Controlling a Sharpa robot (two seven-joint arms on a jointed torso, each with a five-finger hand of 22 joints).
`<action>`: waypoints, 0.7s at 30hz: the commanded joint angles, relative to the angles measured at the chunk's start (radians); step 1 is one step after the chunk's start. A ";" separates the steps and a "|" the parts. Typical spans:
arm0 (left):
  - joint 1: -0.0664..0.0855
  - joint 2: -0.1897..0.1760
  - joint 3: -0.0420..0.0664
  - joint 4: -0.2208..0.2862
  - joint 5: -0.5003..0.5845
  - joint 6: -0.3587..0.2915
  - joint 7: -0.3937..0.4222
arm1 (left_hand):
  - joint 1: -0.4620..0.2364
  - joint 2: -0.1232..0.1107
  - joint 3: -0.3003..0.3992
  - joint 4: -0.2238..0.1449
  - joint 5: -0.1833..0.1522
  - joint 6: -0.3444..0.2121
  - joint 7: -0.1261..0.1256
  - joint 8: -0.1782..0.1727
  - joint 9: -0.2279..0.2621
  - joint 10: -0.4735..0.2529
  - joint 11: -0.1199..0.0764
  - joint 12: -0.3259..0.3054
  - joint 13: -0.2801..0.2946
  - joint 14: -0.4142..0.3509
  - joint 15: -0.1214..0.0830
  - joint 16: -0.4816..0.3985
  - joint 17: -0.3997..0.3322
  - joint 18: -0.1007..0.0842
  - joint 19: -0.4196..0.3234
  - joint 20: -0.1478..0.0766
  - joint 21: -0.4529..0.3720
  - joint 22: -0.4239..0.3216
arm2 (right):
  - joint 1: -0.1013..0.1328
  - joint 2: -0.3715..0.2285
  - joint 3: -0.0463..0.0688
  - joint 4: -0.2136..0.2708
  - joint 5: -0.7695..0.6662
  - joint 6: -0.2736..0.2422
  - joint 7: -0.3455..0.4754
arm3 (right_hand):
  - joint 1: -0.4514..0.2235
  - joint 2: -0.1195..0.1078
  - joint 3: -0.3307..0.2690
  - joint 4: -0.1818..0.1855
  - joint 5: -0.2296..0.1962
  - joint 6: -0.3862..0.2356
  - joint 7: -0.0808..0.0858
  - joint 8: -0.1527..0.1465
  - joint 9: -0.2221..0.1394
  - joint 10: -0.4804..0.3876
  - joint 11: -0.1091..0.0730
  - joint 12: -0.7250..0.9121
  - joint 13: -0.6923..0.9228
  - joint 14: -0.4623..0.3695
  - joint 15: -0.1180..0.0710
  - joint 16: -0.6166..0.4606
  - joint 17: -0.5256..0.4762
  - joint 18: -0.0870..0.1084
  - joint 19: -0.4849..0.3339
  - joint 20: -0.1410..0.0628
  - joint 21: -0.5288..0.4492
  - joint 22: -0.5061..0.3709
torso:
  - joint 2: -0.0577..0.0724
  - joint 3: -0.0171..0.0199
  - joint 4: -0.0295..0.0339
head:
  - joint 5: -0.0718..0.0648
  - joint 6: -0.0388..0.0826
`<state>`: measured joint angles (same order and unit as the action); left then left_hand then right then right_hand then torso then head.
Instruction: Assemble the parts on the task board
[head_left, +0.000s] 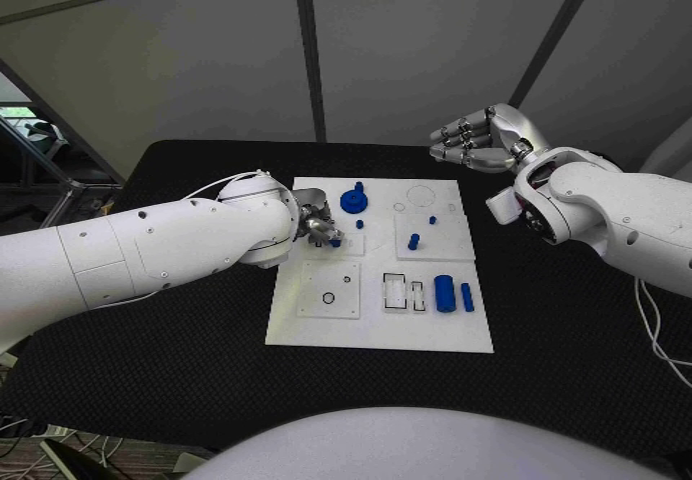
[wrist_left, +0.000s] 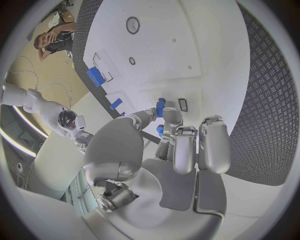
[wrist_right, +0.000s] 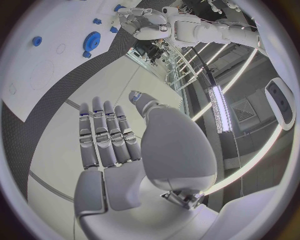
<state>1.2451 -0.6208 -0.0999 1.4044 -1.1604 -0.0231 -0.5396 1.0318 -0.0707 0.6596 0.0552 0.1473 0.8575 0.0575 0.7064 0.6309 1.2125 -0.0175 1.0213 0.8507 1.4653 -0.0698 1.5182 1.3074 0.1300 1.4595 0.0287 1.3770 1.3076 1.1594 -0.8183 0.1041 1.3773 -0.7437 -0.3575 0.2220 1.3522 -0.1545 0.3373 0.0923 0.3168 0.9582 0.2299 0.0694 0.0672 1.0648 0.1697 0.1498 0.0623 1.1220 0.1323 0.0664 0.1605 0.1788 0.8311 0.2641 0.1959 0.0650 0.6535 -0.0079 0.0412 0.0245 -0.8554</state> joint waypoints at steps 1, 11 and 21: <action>-0.002 0.004 -0.002 -0.007 -0.007 0.030 -0.007 | -0.007 0.006 0.160 -0.158 0.005 -0.001 -0.004 0.007 0.002 0.006 -0.002 0.000 -0.002 0.085 -0.010 -0.002 0.201 -0.073 0.011 0.000 0.000 0.014 | 0.002 0.002 0.001 0.000 -0.002 0.004 0.004 | -0.007 0.001 -0.007 0.002 0.008 -0.001 0.003 -0.003 0.001 -0.004 0.002 0.001 0.000 -0.005 0.003 -0.002 -0.002 0.007 0.007 -0.002 -0.004 -0.001 | 0.001 0.0001 -0.0009 | 0.001 -0.001; -0.001 0.008 -0.002 -0.018 -0.003 0.036 -0.006 | -0.042 -0.007 0.119 -0.139 0.004 0.007 -0.014 0.015 0.006 0.021 -0.009 0.011 0.005 0.086 -0.014 -0.002 0.202 -0.074 0.013 -0.002 0.002 0.020 | 0.002 0.001 0.001 0.000 -0.002 -0.005 0.007 | -0.006 0.004 -0.007 0.002 0.012 -0.001 0.002 -0.003 0.001 -0.004 0.002 0.001 0.000 -0.005 0.003 -0.002 -0.003 0.007 0.008 -0.002 -0.006 -0.001 | 0.000 -0.0006 -0.0006 | -0.003 -0.004; -0.001 0.013 -0.002 -0.022 0.004 0.048 -0.007 | -0.072 -0.016 0.067 -0.116 0.003 0.022 -0.022 0.016 0.002 0.031 -0.014 0.024 0.016 0.086 -0.019 -0.002 0.202 -0.075 0.015 -0.007 0.003 0.026 | 0.002 0.002 0.001 0.000 -0.002 -0.003 0.007 | -0.007 0.005 -0.008 0.003 0.015 -0.002 0.003 -0.003 0.001 -0.005 0.002 0.001 0.000 -0.006 0.003 -0.002 -0.004 0.007 0.009 -0.002 -0.008 -0.001 | 0.000 -0.0006 -0.0002 | -0.004 -0.006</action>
<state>1.2478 -0.6088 -0.0982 1.3836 -1.1584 -0.0063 -0.5395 0.9694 -0.0908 0.6831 -0.0160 0.1505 0.8778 0.0408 0.7208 0.6345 1.2350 -0.0297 1.0418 0.8663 1.4663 -0.0830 1.5182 1.3074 0.1301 1.4632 0.0250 1.3770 1.3075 1.1594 -0.8169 0.1040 1.3770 -0.7442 -0.3584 0.2222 1.3526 -0.1549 0.3352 0.0944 0.3273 0.9582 0.2299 0.0694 0.0672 1.0648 0.1697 0.1498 0.0623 1.1220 0.1323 0.0664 0.1572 0.1789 0.8348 0.2605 0.1913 0.0650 0.6540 -0.0084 0.0406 0.0205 -0.8607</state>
